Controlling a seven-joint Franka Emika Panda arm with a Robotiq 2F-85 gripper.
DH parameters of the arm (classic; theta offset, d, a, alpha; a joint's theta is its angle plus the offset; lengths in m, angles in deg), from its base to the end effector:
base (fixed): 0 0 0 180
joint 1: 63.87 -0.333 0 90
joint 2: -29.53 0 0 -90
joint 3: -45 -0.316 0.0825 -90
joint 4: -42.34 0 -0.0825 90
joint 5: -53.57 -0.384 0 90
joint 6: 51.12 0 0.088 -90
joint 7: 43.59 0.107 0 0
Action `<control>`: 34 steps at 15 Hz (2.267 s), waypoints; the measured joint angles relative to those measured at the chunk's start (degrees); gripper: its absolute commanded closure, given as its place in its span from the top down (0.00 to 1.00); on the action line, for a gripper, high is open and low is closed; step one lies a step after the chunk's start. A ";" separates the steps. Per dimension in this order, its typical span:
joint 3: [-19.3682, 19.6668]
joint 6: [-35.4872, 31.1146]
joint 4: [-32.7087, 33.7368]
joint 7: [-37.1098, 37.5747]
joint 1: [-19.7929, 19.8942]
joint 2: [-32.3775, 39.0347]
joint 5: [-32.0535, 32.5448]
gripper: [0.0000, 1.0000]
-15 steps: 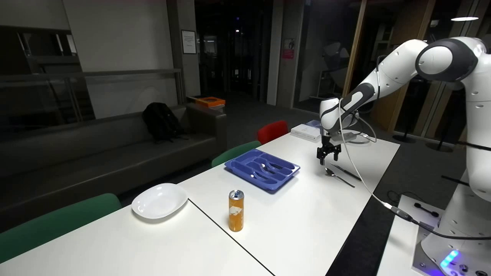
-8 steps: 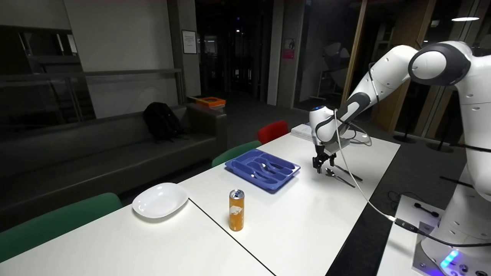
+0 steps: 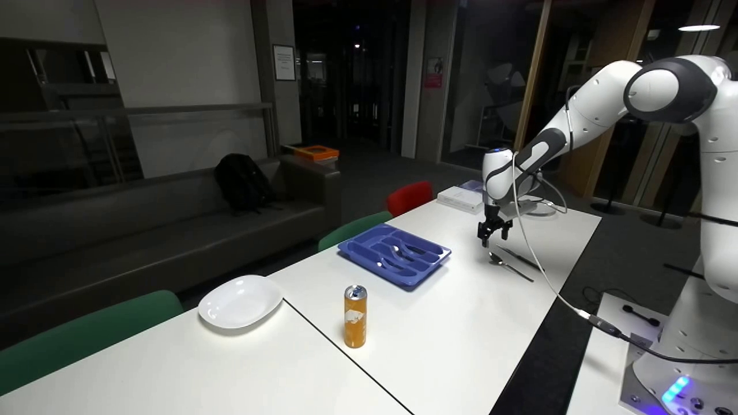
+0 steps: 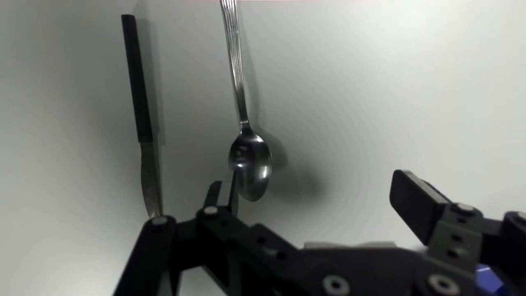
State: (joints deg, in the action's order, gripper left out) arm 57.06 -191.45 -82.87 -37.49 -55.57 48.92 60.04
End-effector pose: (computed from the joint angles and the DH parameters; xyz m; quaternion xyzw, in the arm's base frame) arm 0.5182 -0.1932 0.2293 0.9806 -0.1800 -0.0432 0.0645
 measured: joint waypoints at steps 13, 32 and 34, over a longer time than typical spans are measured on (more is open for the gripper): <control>-2.13 -4.55 -2.99 -19.55 8.96 0.30 -16.43 1.00; -2.03 -20.32 -7.35 -16.92 9.21 6.97 -15.34 1.00; -1.59 -20.53 -7.86 -16.41 9.16 6.87 -14.57 1.00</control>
State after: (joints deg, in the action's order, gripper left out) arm 55.47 -211.98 -90.72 -53.90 -46.41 55.79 45.48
